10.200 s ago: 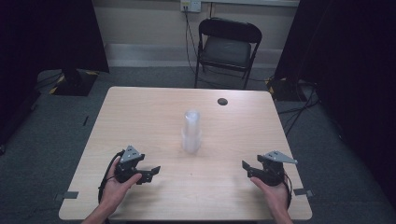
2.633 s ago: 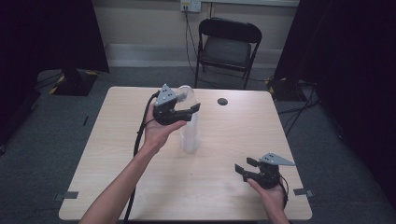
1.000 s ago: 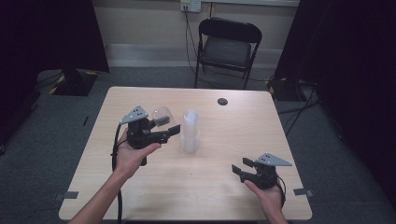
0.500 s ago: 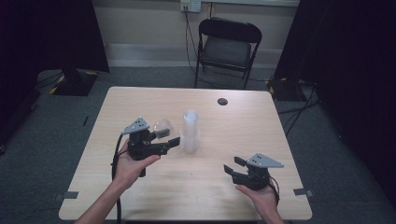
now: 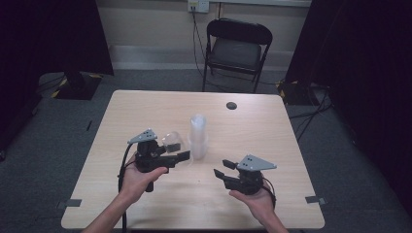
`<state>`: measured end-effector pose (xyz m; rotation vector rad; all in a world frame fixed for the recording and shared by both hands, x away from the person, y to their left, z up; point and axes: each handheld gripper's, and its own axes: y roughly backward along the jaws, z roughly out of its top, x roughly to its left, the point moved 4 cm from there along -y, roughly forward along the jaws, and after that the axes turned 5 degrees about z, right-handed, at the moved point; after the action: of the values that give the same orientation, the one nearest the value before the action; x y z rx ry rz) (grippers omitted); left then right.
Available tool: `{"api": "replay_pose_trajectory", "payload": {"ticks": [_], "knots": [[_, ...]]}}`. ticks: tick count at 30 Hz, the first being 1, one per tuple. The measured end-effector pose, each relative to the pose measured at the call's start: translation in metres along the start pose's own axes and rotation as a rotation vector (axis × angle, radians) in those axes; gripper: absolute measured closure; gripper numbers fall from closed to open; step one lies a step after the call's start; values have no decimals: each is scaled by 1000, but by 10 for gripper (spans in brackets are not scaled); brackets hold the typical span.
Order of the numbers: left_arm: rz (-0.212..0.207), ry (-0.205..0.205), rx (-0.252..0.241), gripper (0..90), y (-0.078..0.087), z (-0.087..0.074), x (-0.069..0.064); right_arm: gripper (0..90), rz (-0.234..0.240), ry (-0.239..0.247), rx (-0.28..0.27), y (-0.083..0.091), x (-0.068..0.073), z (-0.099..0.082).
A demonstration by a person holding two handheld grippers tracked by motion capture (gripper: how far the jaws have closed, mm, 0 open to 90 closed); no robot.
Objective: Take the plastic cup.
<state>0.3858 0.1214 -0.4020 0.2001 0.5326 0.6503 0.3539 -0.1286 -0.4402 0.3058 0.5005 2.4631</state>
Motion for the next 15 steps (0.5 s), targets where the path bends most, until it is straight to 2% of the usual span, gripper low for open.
{"api": "replay_pose_trajectory", "payload": {"ticks": [2, 6, 12, 13, 15], "knots": [[-8, 23, 2, 384, -1, 0, -1, 542, 12, 17, -4, -6, 6, 3], [-33, 42, 20, 384, -5, -4, -4, 583, 37, 49, -13, -17, 14, 9], [-70, 78, 38, 383, -10, -7, -9, 644, 55, 88, -36, -22, 21, 13], [-52, 70, 41, 383, -11, -8, -9, 650, 60, 93, -38, -23, 22, 13], [-58, 85, 48, 384, -12, -8, -8, 667, 54, 106, -51, -23, 24, 13]]}}
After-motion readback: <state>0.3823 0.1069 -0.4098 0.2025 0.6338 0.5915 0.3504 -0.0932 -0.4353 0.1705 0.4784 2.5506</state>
